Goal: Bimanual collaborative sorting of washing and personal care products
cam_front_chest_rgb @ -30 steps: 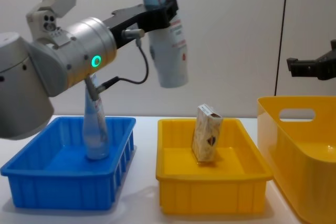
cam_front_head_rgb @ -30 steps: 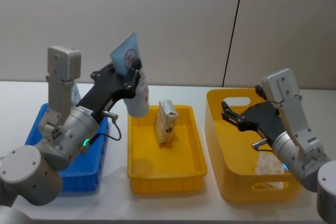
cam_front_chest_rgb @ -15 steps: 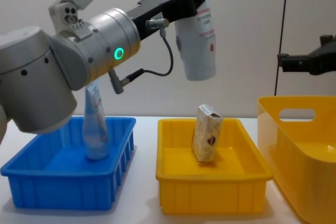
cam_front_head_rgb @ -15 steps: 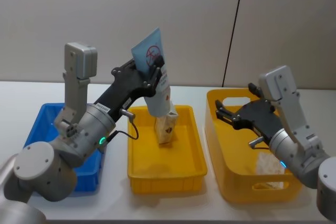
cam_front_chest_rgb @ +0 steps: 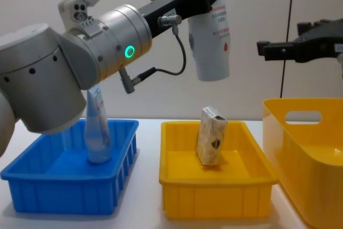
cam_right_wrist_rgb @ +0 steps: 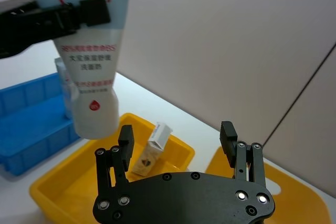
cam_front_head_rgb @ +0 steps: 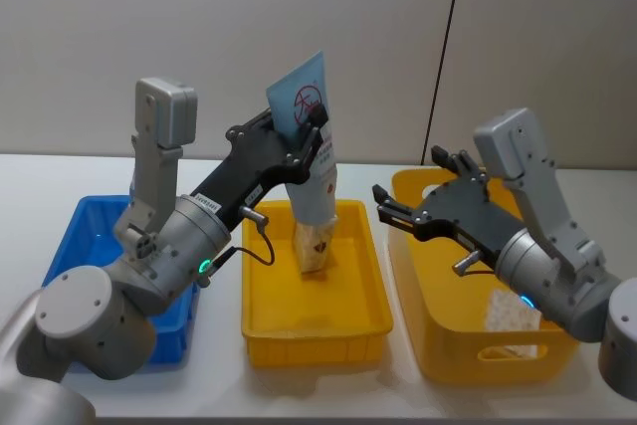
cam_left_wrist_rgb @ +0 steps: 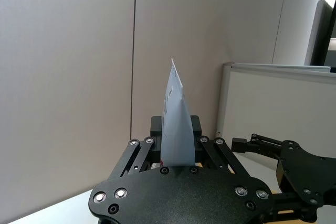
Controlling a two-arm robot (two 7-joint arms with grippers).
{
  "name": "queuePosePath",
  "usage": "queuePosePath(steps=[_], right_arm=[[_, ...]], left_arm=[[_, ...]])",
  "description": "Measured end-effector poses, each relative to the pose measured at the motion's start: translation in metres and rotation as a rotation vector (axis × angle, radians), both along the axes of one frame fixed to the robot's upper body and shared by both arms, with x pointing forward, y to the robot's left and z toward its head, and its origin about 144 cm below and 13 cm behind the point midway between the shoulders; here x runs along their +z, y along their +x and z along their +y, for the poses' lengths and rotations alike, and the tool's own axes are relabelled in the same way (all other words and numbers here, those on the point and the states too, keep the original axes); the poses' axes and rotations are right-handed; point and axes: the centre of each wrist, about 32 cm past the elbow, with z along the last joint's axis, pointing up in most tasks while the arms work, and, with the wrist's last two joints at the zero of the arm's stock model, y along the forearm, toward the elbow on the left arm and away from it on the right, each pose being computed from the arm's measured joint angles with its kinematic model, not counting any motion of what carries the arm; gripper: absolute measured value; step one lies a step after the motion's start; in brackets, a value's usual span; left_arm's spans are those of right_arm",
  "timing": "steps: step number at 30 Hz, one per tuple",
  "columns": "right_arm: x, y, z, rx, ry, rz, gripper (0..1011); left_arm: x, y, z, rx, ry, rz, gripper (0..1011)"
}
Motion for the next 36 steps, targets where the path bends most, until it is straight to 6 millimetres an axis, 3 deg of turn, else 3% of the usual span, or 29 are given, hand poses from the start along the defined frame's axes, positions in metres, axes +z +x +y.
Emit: queuePosePath(steps=[24,36], right_arm=[[0.014,-0.007,-0.008,0.184,0.014,0.022,1004],[0.009,0.010,-0.011,0.233,0.076,0.049,1004]], left_arm=[[0.001,0.000,-0.003,-0.015,-0.001,-0.004,270],[0.001,0.000,-0.003,-0.018,-0.001,-0.004,270]])
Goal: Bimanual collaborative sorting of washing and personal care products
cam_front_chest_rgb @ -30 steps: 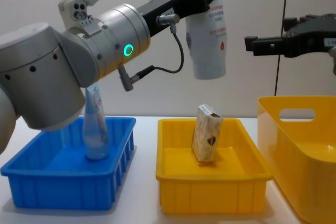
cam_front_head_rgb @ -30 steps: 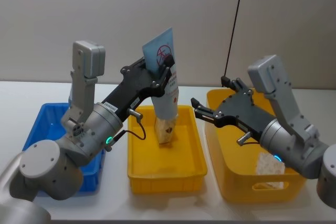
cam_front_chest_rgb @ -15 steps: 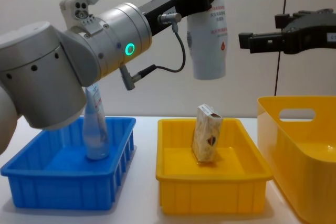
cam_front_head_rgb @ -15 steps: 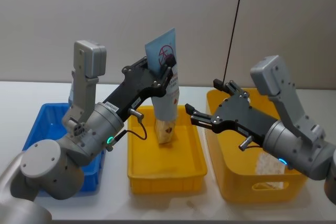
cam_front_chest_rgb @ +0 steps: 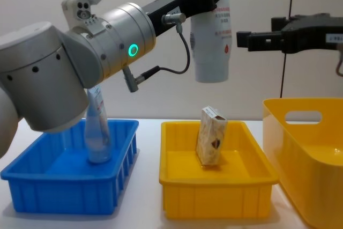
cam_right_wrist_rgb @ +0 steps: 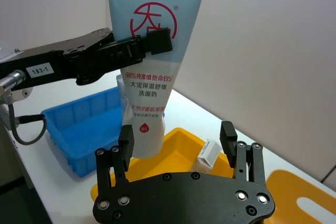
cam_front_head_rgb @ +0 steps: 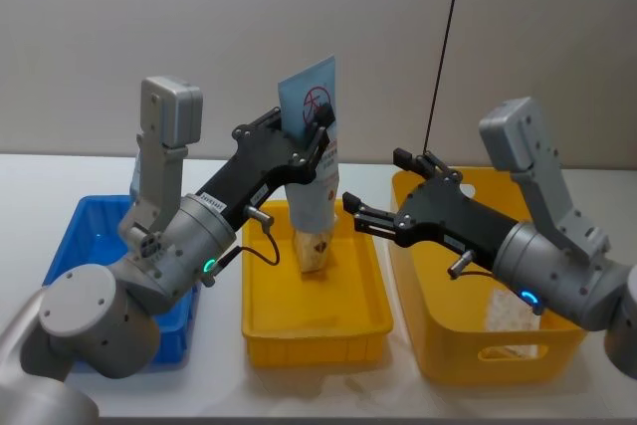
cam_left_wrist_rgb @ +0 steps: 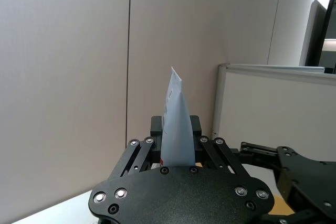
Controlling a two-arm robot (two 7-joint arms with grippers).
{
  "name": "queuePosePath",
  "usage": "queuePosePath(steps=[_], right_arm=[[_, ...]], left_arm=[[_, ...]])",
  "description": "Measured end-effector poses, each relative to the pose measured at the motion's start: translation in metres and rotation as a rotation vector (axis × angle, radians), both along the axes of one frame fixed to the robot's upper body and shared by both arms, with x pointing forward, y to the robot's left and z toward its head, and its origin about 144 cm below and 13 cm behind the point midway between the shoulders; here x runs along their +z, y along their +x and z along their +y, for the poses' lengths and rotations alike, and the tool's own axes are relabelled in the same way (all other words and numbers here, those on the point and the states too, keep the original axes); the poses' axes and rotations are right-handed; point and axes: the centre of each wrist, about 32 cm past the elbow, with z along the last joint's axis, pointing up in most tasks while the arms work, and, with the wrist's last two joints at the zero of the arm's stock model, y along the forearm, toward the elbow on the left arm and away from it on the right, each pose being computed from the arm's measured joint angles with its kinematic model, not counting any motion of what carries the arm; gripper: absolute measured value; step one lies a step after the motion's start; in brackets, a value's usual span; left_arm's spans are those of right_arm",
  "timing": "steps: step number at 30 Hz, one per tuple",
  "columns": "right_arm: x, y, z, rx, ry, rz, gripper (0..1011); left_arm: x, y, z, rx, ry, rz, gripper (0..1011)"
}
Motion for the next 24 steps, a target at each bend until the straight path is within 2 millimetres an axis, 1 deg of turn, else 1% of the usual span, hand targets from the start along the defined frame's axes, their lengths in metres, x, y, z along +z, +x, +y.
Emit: queuePosePath(steps=[10,24], right_arm=[[-0.007,0.022,0.004,0.054,0.044,0.024,1004],[-0.016,0.044,0.018,0.132,0.079,0.070,1004]], left_arm=[[0.000,0.000,0.000,0.000,0.000,0.000,270],[0.000,0.000,0.000,0.000,0.000,0.000,270]])
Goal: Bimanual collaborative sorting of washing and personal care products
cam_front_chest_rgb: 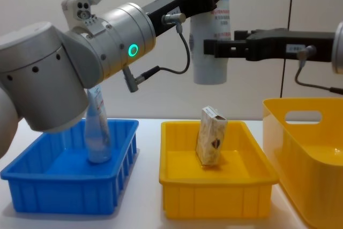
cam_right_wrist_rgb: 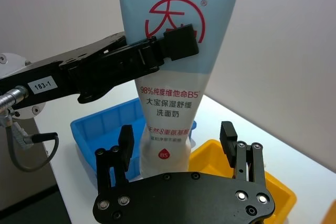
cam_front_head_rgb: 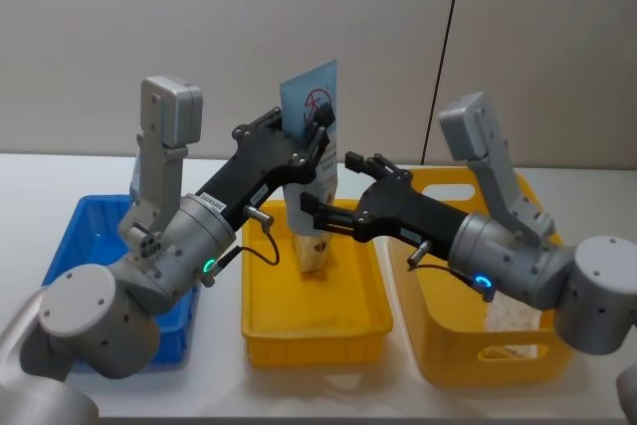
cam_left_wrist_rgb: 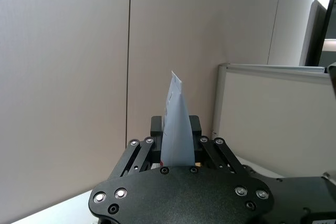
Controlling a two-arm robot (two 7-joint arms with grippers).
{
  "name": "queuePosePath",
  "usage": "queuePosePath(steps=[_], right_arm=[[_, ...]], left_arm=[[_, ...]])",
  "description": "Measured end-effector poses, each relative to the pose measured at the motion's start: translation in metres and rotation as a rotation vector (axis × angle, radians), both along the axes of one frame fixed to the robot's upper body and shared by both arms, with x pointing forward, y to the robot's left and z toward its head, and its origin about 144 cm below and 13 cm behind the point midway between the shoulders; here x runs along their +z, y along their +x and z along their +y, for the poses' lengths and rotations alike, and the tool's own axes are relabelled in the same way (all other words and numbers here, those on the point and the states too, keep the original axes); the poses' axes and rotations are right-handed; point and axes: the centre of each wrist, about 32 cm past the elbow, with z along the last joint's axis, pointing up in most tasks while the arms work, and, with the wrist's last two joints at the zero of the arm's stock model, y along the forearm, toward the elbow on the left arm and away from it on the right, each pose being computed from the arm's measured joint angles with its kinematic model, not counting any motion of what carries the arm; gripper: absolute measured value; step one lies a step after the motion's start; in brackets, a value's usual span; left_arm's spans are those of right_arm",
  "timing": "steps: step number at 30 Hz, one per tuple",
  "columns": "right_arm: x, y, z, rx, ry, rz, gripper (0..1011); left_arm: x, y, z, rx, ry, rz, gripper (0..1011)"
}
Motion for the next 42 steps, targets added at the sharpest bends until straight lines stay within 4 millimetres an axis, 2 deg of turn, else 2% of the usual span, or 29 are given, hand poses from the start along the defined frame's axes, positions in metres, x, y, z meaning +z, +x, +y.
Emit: queuePosePath(steps=[8,15,19,22,25,27,29,33,34,37,42], right_arm=[[-0.004,0.010,0.009,0.020,0.009,0.025,995],[-0.006,0.018,0.016,0.025,0.013,0.041,834],[-0.007,0.021,0.020,0.024,0.012,0.049,683],[-0.007,0.023,0.021,0.023,0.012,0.050,627],[-0.007,0.024,0.024,0.019,0.012,0.051,511],[-0.007,0.025,0.024,0.017,0.011,0.052,472],[-0.007,0.025,0.025,0.014,0.011,0.052,439],[-0.007,0.026,0.027,0.005,0.010,0.053,292],[-0.007,0.026,0.027,0.001,0.010,0.054,278],[-0.007,0.026,0.028,-0.005,0.009,0.054,236],[-0.007,0.026,0.028,-0.024,0.006,0.055,168]], left_arm=[[0.000,0.000,0.000,0.000,0.000,0.000,269],[0.000,0.000,0.000,0.000,0.000,0.000,269],[0.000,0.000,0.000,0.000,0.000,0.000,265],[0.000,0.000,0.000,0.000,0.000,0.000,265],[0.000,0.000,0.000,0.000,0.000,0.000,265],[0.000,0.000,0.000,0.000,0.000,0.000,265],[0.000,0.000,0.000,0.000,0.000,0.000,296],[0.000,0.000,0.000,0.000,0.000,0.000,411],[0.000,0.000,0.000,0.000,0.000,0.000,466],[0.000,0.000,0.000,0.000,0.000,0.000,527],[0.000,0.000,0.000,0.000,0.000,0.000,698]])
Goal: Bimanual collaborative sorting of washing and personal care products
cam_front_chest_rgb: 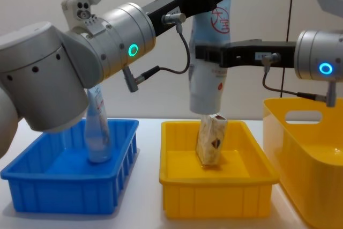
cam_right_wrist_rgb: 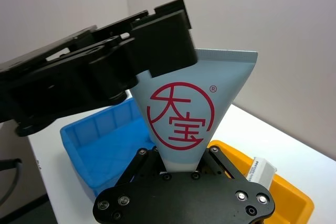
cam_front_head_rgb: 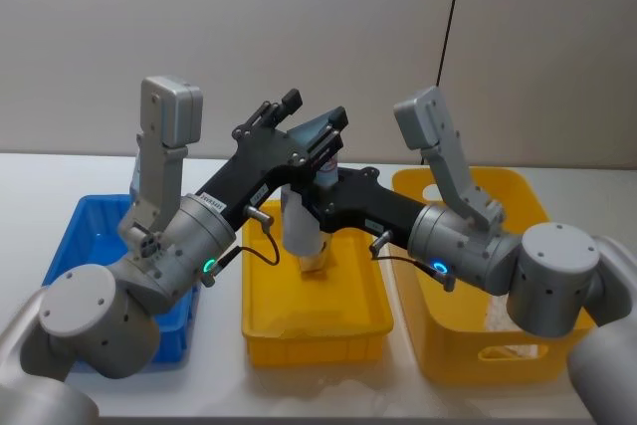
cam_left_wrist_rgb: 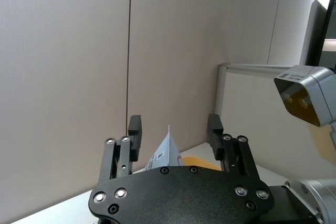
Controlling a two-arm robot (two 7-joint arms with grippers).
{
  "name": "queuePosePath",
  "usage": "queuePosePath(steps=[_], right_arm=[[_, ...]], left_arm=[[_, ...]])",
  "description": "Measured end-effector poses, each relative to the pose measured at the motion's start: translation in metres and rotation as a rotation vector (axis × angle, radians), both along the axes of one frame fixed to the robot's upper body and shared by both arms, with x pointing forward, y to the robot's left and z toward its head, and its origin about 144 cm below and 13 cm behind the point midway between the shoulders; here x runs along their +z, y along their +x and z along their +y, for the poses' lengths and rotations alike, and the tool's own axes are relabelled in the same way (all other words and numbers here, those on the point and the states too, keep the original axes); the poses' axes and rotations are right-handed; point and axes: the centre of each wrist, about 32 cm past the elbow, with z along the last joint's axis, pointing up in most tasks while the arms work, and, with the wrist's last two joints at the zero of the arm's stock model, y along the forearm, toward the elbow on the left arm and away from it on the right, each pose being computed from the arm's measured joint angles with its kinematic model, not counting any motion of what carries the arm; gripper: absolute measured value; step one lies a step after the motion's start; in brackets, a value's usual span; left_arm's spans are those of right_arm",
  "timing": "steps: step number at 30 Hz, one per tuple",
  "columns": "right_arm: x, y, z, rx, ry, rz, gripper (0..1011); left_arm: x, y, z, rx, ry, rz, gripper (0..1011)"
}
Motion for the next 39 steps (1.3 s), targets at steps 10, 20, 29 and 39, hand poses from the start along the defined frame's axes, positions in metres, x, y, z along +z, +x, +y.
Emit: queuePosePath(steps=[10,20,29,39], right_arm=[[-0.001,-0.003,-0.004,-0.078,-0.002,-0.001,139],[0.000,-0.010,-0.018,-0.203,-0.010,-0.012,139],[0.002,-0.017,-0.036,-0.338,-0.029,-0.026,134],[0.005,-0.024,-0.058,-0.497,-0.057,-0.035,171]], left_arm=[[0.000,0.000,0.000,0.000,0.000,0.000,987],[0.000,0.000,0.000,0.000,0.000,0.000,1001],[0.000,0.000,0.000,0.000,0.000,0.000,1001],[0.000,0.000,0.000,0.000,0.000,0.000,1001]])
